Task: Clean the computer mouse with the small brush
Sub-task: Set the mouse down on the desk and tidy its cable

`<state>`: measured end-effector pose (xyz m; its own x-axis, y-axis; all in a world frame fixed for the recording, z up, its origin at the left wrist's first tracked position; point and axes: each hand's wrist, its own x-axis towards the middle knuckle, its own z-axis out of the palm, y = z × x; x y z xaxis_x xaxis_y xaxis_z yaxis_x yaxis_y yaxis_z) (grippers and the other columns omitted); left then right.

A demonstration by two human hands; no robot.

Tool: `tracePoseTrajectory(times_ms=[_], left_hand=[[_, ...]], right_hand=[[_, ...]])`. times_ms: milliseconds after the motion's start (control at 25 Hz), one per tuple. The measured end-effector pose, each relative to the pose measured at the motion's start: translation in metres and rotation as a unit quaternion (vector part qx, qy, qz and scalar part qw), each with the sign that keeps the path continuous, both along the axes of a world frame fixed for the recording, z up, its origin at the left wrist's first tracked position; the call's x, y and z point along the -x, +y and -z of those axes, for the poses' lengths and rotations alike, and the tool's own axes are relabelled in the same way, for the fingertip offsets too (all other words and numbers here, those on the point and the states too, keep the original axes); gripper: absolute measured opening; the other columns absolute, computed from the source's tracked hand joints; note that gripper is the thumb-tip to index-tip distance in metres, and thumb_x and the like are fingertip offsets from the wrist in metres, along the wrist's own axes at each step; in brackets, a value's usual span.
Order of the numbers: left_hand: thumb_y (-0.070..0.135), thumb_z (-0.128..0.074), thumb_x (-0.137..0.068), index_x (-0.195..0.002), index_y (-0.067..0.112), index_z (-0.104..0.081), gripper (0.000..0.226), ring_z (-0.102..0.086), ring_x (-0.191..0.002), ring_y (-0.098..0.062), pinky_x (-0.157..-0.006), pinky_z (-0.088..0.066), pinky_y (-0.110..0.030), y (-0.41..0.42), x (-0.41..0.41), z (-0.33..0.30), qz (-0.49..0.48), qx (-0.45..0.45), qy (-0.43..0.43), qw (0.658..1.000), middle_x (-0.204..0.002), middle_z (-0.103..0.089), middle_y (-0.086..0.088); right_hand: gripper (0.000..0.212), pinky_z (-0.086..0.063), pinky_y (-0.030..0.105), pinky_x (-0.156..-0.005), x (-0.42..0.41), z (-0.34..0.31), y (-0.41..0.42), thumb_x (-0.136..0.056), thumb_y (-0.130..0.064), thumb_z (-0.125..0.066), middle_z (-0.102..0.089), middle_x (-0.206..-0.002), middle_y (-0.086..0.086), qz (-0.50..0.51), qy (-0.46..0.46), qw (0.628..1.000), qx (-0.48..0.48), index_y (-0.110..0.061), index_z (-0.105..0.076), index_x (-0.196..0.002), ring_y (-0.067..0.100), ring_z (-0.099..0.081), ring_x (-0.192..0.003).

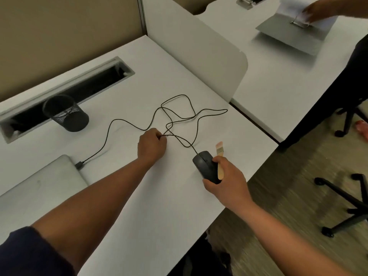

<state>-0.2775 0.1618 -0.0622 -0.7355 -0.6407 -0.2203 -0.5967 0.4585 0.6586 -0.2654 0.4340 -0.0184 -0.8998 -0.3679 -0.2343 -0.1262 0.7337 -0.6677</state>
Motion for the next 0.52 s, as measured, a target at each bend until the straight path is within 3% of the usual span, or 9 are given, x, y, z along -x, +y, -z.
tracePoseTrajectory(times_ms=[120,280,520], left_hand=[[0.016,-0.065,-0.099,-0.102,0.007,-0.073,0.012,-0.064,-0.092,-0.023,-0.076,-0.044,-0.031,-0.019,0.005,-0.002,-0.074,-0.020,0.025,0.997,-0.099,-0.074,-0.003],[0.017,-0.061,-0.101,-0.101,0.006,-0.070,0.014,-0.063,-0.090,-0.025,-0.074,-0.042,-0.031,-0.041,0.012,-0.006,-0.148,0.001,0.043,0.988,-0.095,-0.072,-0.003],[0.023,-0.060,-0.104,-0.097,0.011,-0.067,0.015,-0.060,-0.082,-0.026,-0.071,-0.041,-0.034,-0.048,0.025,-0.003,-0.144,0.051,0.018,0.988,-0.087,-0.067,0.001]], right_hand=[[0.067,-0.037,0.014,-0.071,0.017,0.010,-0.020,-0.078,-0.036,-0.084,-0.056,-0.110,-0.013,-0.032,0.014,0.999,-0.011,-0.025,-0.054,-0.136,0.013,-0.054,-0.098],[0.067,-0.038,0.014,-0.067,0.044,0.022,-0.042,-0.075,-0.032,-0.086,-0.058,-0.110,-0.010,-0.064,0.037,0.997,-0.001,-0.023,-0.056,-0.133,0.016,-0.055,-0.095],[0.072,-0.044,0.029,-0.081,0.080,0.031,-0.063,-0.075,-0.034,-0.085,-0.063,-0.127,-0.002,-0.080,0.037,0.996,0.011,-0.020,-0.054,-0.139,0.024,-0.055,-0.107]])
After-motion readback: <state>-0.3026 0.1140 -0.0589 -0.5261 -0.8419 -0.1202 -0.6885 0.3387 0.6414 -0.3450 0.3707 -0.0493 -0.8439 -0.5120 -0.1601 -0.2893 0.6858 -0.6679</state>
